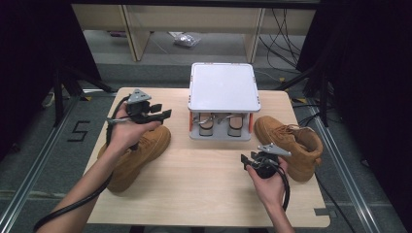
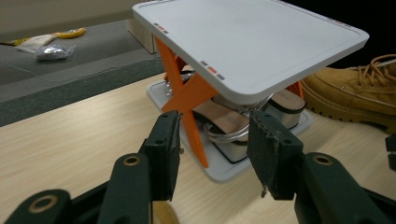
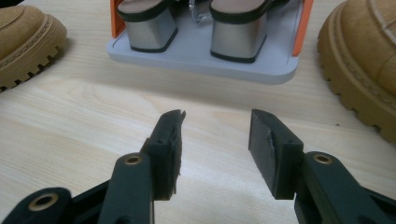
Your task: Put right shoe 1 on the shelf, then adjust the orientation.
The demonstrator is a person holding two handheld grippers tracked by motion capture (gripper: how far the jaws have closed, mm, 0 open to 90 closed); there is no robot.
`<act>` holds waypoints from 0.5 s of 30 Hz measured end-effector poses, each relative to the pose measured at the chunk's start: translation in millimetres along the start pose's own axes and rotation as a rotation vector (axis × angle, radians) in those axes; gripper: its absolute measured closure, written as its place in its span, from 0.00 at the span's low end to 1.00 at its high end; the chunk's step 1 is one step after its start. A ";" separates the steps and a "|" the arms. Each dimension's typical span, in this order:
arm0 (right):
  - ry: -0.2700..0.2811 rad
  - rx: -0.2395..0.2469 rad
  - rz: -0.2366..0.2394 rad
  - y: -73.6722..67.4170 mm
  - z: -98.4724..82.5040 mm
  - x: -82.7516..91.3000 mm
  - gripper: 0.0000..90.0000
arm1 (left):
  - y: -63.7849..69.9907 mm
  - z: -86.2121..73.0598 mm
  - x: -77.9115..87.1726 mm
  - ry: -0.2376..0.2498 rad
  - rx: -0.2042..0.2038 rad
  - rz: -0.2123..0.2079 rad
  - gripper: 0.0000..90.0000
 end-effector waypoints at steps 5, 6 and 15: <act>0.011 -0.011 -0.011 3.4 0.5 5.4 0.61 | -15.0 -14.8 21.0 -0.015 0.006 0.039 0.58; 0.009 -0.015 -0.009 4.3 0.6 6.3 0.61 | -17.2 -17.5 23.2 -0.019 0.009 0.042 0.58; 0.030 -0.028 0.011 6.4 7.5 8.4 0.59 | -37.3 -43.8 48.0 -0.046 0.032 0.098 0.57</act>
Point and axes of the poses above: each handheld gripper's, and its own axes: x roughly backward along the jaws, z roughly out of its top, y roughly to its right, the point moved 5 cm from there along -x, roughly forward along the jaws, and after that the axes turned 7 degrees about -y, right-handed, at the moved point
